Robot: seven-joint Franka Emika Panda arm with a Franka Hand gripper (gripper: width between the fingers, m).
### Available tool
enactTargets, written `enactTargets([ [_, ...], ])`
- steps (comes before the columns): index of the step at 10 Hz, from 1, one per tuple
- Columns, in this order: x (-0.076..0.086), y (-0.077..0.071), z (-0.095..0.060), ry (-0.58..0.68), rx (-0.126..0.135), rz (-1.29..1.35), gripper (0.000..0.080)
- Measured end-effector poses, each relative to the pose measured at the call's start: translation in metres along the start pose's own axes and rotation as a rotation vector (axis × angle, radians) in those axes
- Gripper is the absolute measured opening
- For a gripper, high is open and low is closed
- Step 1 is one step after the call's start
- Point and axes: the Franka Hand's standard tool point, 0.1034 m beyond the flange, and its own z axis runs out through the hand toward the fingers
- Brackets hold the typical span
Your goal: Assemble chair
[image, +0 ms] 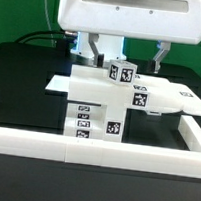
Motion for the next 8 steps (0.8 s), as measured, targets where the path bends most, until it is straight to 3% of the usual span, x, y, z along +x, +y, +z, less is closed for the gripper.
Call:
enactTargets([
  [2,-0.0052,-0.0037,0.0001,-0.053,0.003,-0.018,0.0648],
  [3,-0.0105,-0.0056,0.0020,-0.139,0.004,-0.038,0.0648],
  [4,-0.0092,-0.0061,0.0038,-0.188,-0.009,-0.064,0.0648],
  [5,-0.0075,-0.0054,0.0049,-0.198,-0.021,-0.080,0.0648],
  [8,-0.0060,-0.0020,0.0051,-0.185,-0.021,-0.112,0.0648],
])
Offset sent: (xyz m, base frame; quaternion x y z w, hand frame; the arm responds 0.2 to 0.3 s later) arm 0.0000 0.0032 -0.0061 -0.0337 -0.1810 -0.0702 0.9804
